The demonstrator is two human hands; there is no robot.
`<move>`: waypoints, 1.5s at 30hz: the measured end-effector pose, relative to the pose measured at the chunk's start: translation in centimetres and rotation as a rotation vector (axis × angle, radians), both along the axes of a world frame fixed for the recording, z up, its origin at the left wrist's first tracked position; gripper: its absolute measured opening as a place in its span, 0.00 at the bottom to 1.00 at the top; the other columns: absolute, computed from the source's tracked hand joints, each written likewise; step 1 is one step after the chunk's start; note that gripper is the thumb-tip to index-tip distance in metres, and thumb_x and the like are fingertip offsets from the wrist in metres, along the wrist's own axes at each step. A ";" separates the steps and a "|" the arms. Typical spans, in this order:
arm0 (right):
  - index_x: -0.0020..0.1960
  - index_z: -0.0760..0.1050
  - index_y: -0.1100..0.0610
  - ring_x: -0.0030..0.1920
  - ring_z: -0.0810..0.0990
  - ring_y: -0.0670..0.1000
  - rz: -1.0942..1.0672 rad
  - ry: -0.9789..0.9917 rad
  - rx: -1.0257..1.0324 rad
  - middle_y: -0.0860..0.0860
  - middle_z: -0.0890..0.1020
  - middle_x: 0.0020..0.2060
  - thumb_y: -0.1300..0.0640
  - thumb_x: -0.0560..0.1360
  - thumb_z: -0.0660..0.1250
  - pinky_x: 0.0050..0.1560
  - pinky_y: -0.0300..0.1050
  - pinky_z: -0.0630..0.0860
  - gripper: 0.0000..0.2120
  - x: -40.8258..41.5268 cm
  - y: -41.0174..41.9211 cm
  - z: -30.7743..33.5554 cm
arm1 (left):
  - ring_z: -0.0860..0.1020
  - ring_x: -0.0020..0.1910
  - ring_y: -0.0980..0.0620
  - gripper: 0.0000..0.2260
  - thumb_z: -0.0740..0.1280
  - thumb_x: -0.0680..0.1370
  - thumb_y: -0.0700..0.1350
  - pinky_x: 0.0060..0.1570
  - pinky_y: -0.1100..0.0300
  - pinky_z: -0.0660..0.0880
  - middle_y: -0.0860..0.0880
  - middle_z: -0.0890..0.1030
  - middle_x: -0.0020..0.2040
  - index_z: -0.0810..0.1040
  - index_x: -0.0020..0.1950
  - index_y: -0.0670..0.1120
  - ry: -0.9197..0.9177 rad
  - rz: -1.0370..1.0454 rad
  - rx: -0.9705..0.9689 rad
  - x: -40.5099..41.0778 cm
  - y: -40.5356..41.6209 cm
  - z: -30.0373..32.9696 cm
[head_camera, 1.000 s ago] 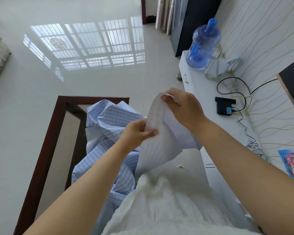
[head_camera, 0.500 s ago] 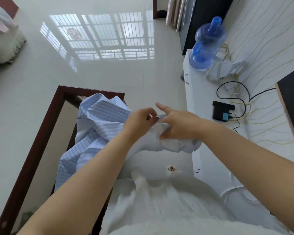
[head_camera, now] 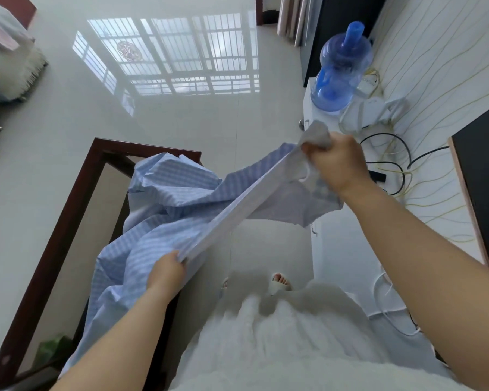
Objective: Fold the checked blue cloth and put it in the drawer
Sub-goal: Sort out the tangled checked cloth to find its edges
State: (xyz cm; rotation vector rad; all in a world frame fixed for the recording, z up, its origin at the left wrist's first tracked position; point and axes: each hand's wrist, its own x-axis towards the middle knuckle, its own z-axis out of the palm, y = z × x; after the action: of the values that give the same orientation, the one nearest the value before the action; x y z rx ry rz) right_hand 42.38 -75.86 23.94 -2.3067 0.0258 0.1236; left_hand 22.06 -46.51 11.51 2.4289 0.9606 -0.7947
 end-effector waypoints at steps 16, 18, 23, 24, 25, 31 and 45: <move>0.75 0.42 0.36 0.52 0.75 0.46 0.505 0.519 -0.256 0.43 0.77 0.57 0.44 0.70 0.70 0.54 0.38 0.64 0.45 -4.1 -3.4 -3.1 | 0.73 0.45 0.52 0.14 0.62 0.75 0.33 0.44 0.63 0.70 0.49 0.79 0.47 0.80 0.56 0.46 -0.306 -0.603 -0.370 17.9 -16.4 8.2; 0.68 0.59 0.31 0.54 0.72 0.41 0.449 0.537 -0.172 0.34 0.74 0.52 0.43 0.69 0.68 0.62 0.38 0.59 0.31 -4.1 -4.6 -3.4 | 0.75 0.45 0.52 0.10 0.65 0.76 0.38 0.43 0.63 0.71 0.47 0.81 0.48 0.81 0.55 0.45 -0.318 -0.685 -0.429 18.9 -18.7 9.4; 0.45 0.74 0.48 0.46 0.77 0.50 0.180 0.400 0.062 0.45 0.78 0.38 0.50 0.76 0.65 0.48 0.41 0.71 0.03 -4.1 -6.0 -4.8 | 0.74 0.39 0.58 0.04 0.69 0.74 0.46 0.40 0.64 0.71 0.53 0.79 0.41 0.78 0.47 0.46 -0.403 -0.530 -0.657 18.0 -18.7 9.9; 0.43 0.75 0.50 0.45 0.76 0.50 0.126 0.365 0.108 0.46 0.79 0.38 0.52 0.77 0.65 0.47 0.42 0.71 0.04 -4.2 -5.8 -4.7 | 0.75 0.41 0.58 0.08 0.69 0.75 0.48 0.42 0.64 0.72 0.53 0.79 0.43 0.77 0.51 0.46 -0.394 -0.460 -0.677 17.3 -17.9 9.2; 0.41 0.76 0.50 0.44 0.76 0.50 0.061 0.341 0.176 0.46 0.79 0.38 0.54 0.77 0.65 0.47 0.44 0.71 0.06 -4.2 -5.6 -4.8 | 0.76 0.45 0.58 0.12 0.69 0.75 0.51 0.46 0.63 0.73 0.53 0.80 0.47 0.77 0.54 0.47 -0.364 -0.403 -0.709 16.5 -17.0 8.6; 0.32 0.69 0.53 0.34 0.71 0.48 -0.303 0.326 0.370 0.49 0.75 0.31 0.56 0.73 0.68 0.35 0.40 0.69 0.13 -2.9 -4.7 -4.0 | 0.77 0.39 0.50 0.07 0.69 0.76 0.48 0.37 0.60 0.70 0.49 0.80 0.41 0.77 0.49 0.46 -0.015 -0.305 -0.503 9.3 -10.7 1.7; 0.71 0.28 0.34 0.42 0.81 0.52 0.600 0.269 -0.516 0.50 0.81 0.40 0.47 0.76 0.63 0.57 0.53 0.71 0.44 -5.2 5.8 -0.7 | 0.77 0.56 0.44 0.16 0.56 0.81 0.43 0.42 0.55 0.69 0.47 0.79 0.59 0.73 0.67 0.53 -0.308 -0.833 -0.062 15.8 -9.4 11.8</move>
State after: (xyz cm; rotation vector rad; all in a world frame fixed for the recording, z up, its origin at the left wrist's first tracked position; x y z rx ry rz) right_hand 37.19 -70.03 23.27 -2.7182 -0.5589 0.8133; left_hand 37.87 -55.94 23.29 2.7657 -0.2272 -0.6337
